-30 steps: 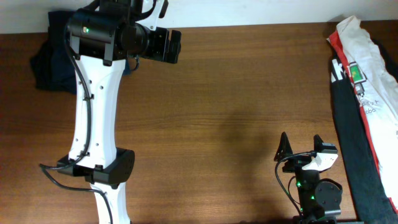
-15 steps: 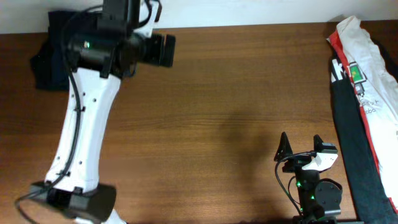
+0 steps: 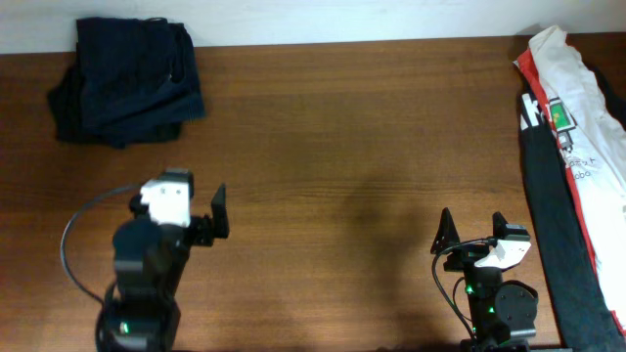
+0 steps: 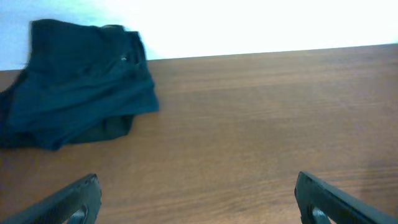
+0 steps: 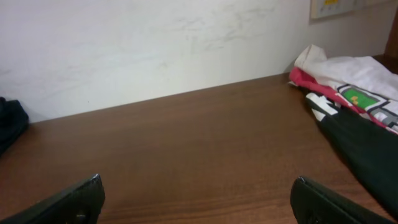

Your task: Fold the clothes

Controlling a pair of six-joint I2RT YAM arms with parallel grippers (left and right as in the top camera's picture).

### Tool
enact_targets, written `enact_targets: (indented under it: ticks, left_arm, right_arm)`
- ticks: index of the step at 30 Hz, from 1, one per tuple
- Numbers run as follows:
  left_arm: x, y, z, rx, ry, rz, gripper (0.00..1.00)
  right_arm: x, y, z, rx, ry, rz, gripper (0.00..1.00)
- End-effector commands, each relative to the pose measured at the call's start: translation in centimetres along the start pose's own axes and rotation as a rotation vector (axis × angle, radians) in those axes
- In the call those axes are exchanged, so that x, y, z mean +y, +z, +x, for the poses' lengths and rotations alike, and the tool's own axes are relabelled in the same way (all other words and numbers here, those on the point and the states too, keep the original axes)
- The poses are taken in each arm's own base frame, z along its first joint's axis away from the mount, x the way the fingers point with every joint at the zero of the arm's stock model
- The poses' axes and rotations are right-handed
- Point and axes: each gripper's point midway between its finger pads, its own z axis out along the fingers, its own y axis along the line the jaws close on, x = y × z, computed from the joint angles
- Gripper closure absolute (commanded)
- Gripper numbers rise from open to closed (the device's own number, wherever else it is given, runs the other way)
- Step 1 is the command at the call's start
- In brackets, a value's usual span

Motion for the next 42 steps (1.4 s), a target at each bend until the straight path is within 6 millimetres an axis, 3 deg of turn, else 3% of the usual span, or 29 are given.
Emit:
enact_targets:
  ticks: [1, 7, 12, 42]
  left_arm:
    - [1.2, -2.0, 2.3, -0.096, 0.009, -0.048, 0.01]
    - [1.0, -3.2, 5.7, -0.284, 0.018, -0.053, 0.01]
    - [1.6, -2.7, 7.9, -0.247, -0.029, -0.071, 0.01]
    - [1.7, -2.7, 7.8, -0.250, -0.029, -0.074, 0.01]
  right_arm:
    - [-0.2, 0.0, 0.3, 0.007, -0.007, 0.006, 0.01]
    - [-0.2, 0.0, 0.3, 0.007, -0.007, 0.006, 0.01]
    - [-0.2, 0.0, 0.3, 0.007, -0.007, 0.006, 0.01]
    - [-0.2, 0.0, 0.3, 0.007, -0.007, 0.006, 0.01]
